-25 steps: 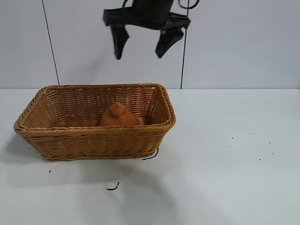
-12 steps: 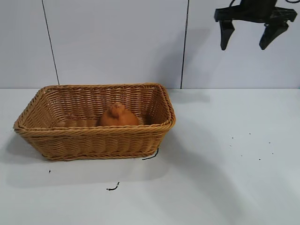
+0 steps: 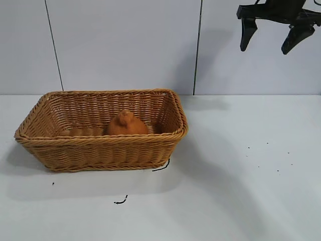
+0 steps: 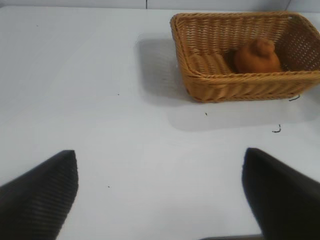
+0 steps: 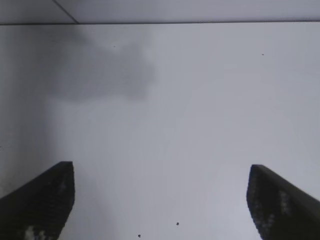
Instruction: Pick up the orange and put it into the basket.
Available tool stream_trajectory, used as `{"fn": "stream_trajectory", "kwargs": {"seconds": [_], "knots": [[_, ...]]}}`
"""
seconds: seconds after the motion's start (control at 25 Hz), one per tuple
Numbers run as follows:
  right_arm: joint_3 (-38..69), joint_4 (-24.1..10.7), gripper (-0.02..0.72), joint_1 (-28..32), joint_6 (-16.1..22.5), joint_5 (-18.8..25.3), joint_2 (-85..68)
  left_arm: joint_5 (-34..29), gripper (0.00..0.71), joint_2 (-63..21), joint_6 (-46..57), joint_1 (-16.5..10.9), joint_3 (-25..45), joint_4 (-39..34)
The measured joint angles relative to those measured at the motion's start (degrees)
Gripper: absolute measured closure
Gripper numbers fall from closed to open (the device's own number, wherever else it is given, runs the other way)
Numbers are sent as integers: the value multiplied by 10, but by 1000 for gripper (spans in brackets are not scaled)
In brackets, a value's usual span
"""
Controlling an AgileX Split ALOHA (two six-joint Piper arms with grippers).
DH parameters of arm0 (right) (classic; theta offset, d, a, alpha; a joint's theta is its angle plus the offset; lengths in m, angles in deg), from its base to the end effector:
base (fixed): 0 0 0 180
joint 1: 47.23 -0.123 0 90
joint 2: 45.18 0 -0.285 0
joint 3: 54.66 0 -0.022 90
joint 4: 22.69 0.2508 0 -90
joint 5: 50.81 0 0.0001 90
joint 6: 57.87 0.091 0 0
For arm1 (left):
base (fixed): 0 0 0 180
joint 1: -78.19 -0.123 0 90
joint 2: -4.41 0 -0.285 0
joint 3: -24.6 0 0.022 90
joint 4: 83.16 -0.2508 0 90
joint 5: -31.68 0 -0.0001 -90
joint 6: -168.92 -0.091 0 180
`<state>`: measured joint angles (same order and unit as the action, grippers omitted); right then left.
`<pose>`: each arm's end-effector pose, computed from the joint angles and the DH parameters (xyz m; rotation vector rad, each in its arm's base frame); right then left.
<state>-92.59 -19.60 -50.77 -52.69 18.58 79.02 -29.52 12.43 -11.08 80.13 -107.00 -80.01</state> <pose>0.4453 0.0321 0.3142 0.0499 2.7193 0.1186 -0.0051 -0.0042 0.2776 0.0375 2.0524 -0.0869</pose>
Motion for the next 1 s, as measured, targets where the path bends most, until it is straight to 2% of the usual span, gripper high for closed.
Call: {"fn": "stream_trajectory", "kwargs": {"seconds": [0.6, 0.72, 0.92, 1.0], "knots": [[545, -1, 50, 0, -22, 2, -486, 0, 71, 0, 0, 0, 0, 0], [641, -1, 55, 0, -52, -14, -578, 0, 71, 0, 0, 0, 0, 0], [760, -1, 60, 0, -111, -67, -748, 0, 71, 0, 0, 0, 0, 0], [802, 0, 60, 0, -121, -81, -812, 0, 71, 0, 0, 0, 0, 0]]}}
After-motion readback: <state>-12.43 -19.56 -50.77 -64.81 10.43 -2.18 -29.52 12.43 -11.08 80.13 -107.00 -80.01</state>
